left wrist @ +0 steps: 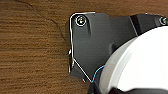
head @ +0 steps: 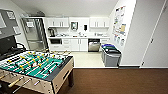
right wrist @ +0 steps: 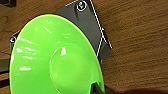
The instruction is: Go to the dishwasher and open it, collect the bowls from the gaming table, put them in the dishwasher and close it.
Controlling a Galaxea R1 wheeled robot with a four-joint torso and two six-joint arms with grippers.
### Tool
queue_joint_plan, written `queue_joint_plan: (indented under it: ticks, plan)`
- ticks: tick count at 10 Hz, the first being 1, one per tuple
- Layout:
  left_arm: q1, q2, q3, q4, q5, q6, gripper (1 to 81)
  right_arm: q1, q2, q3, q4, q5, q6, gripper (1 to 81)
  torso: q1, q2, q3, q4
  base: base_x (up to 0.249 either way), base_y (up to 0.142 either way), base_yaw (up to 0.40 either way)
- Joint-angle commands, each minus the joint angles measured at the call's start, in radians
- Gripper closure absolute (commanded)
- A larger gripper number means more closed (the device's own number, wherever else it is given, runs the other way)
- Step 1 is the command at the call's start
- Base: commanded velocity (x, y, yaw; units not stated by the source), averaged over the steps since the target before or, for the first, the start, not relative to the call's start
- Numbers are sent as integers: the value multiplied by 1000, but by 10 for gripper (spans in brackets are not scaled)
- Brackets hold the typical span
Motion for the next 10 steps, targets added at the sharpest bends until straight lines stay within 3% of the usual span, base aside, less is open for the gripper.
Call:
queue_joint_plan:
  ticks: [1,8,10]
  plan:
    - [-28,-21,1,11,51,7,811,25,-32,4,-8,-68,-2,811,0,0,0,0,194,-83,0]
    - [-27,-22,1,11,53,7,811,23,-30,2,-8,-66,-2,811,0,0,0,0,189,-79,0]
    - [-25,-24,1,11,53,7,811,22,-30,0,-8,-66,-2,811,0,0,0,0,175,0,0]
